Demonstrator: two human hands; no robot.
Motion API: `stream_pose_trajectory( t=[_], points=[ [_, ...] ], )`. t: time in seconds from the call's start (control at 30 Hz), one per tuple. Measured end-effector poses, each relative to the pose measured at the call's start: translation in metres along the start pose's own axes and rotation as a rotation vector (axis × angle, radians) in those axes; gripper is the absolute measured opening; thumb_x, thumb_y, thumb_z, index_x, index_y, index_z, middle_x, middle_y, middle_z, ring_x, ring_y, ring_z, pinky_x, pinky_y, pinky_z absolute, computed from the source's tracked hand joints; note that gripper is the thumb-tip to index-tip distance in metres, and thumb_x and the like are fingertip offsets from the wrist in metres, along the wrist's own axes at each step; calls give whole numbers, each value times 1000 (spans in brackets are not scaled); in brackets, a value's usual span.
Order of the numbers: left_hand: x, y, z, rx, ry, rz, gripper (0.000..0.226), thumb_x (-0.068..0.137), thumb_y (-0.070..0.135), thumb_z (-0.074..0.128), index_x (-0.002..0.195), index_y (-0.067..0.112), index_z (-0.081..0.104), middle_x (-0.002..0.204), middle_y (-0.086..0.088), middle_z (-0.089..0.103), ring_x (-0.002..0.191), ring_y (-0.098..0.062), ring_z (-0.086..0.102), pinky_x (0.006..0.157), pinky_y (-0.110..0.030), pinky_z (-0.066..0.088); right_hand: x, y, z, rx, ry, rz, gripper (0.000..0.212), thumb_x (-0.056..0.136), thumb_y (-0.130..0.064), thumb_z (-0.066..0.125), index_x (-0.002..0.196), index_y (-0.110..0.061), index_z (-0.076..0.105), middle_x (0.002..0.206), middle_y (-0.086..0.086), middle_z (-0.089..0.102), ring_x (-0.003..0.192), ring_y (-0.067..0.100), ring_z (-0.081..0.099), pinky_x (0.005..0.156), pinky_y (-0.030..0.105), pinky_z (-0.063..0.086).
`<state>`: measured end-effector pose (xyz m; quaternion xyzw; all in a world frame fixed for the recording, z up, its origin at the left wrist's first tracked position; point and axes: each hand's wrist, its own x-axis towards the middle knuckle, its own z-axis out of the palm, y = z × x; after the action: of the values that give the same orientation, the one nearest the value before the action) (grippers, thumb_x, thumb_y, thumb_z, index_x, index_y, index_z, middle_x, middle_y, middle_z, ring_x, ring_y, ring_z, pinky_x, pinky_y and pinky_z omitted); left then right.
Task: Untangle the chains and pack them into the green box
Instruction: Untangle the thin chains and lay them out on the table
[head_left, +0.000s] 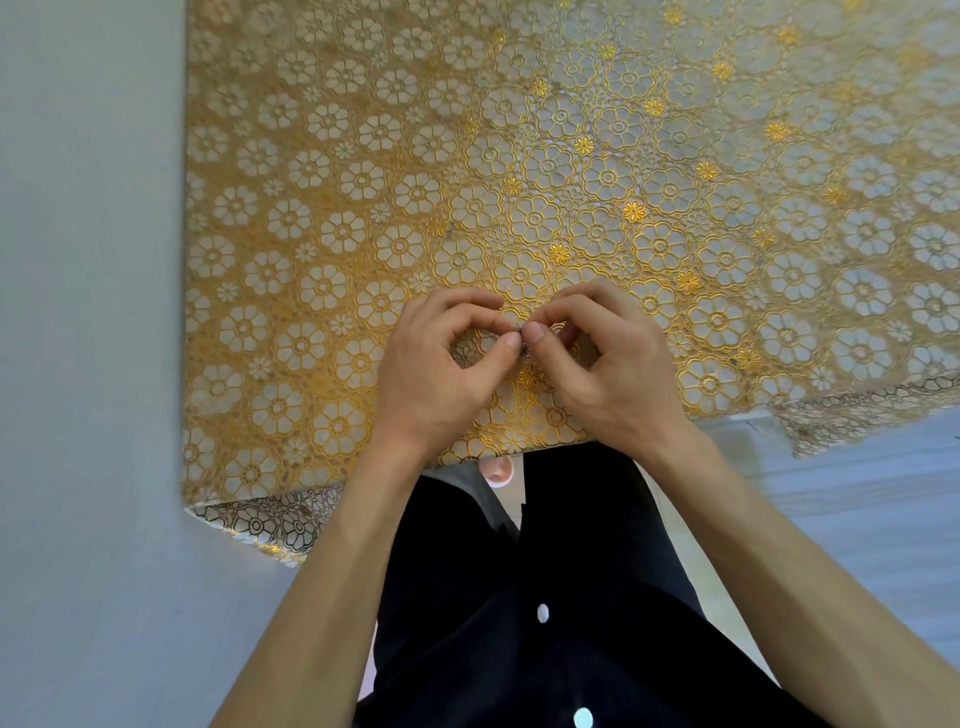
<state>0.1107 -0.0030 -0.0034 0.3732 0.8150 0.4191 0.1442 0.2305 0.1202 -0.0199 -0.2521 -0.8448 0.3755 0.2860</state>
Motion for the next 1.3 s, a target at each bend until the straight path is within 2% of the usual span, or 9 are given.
stream_pose_trajectory(
  t=[0.43, 0.57, 0.8, 1.07, 1.13, 1.3],
  points=[
    [0, 1, -1, -26, -10, -35, 9, 89, 36, 65, 87, 30, 71, 112, 18, 68, 113, -3, 54, 97, -19, 37, 0, 0, -2, -3, -54, 16, 12, 94, -30, 63, 92, -20, 69, 97, -8, 63, 76, 1, 53, 73, 40, 50],
    [0, 0, -1, -55, 0, -41, 12, 91, 35, 63, 87, 27, 72, 111, 18, 69, 113, -2, 55, 98, -28, 42, 1, -1, -3, -2, -55, 20, 12, 96, -27, 60, 92, -18, 67, 95, -8, 63, 78, 6, 54, 71, 37, 48],
    [1, -2, 0, -67, 6, -36, 18, 91, 37, 62, 87, 22, 72, 112, 16, 69, 111, -1, 54, 97, -39, 46, 0, -4, -2, 4, -47, 45, 14, 97, -29, 55, 92, -18, 63, 96, -7, 60, 80, 12, 55, 74, 41, 48],
    [2, -1, 0, -69, 8, -43, 18, 92, 38, 62, 88, 23, 72, 111, 17, 69, 112, -2, 55, 98, -39, 45, 0, -5, -3, 12, -35, 57, 12, 96, -27, 56, 91, -19, 62, 94, -8, 59, 79, 11, 55, 72, 38, 48],
    [1, -1, 0, -76, 8, -47, 17, 92, 37, 63, 88, 24, 72, 111, 17, 69, 113, -3, 55, 98, -38, 46, 1, -5, -3, 18, -32, 49, 12, 94, -27, 59, 90, -18, 65, 93, -6, 61, 76, 6, 55, 71, 34, 49],
    [0, -1, -1, -63, 1, -43, 17, 91, 38, 64, 90, 25, 75, 111, 17, 69, 114, -6, 56, 99, -34, 44, 0, -5, -3, 71, -2, 57, 12, 90, -26, 68, 97, -19, 74, 100, -5, 65, 70, 8, 61, 69, 28, 50]
  ],
)
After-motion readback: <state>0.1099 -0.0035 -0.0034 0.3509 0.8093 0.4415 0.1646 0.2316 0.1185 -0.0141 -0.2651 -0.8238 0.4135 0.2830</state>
